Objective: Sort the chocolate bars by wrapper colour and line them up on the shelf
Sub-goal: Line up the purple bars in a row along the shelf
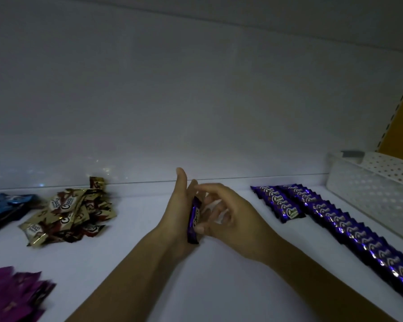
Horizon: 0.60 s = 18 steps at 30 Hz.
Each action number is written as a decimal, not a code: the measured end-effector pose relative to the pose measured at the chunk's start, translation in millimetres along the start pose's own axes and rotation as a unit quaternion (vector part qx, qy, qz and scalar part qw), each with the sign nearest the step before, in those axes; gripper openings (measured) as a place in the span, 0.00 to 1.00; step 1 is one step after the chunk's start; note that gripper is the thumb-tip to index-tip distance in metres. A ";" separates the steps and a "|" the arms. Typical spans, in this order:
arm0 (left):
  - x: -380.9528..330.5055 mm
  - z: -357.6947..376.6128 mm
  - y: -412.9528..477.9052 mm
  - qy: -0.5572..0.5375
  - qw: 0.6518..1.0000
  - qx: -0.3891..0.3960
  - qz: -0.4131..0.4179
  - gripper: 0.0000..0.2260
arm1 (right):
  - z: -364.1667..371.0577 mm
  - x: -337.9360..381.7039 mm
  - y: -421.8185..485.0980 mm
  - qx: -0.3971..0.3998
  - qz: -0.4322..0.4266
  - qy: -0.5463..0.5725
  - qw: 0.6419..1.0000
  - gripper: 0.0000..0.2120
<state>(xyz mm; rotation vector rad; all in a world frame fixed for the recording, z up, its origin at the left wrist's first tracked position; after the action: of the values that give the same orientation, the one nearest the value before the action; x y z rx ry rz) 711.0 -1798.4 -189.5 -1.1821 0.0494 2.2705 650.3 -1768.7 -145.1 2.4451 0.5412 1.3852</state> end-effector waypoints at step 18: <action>-21.0 14.0 -11.5 0.433 0.864 -0.042 0.254 0.10 | -123.0 -27.2 -8.4 0.004 0.164 -0.271 0.948 0.07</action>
<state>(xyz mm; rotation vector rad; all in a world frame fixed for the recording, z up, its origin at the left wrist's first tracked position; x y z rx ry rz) 715.7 -1794.7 -162.5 -2.3710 0.6781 1.9305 529.7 -1766.5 -107.5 2.8467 0.0078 0.7317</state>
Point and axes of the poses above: each hand's wrist, its own y-axis towards the middle knuckle, its own z-axis out of the palm, x = y × z, the point moved 10 cm from there along y, towards the middle knuckle, and after that the axes turned 2 degrees about -z, right-handed, at the moved point
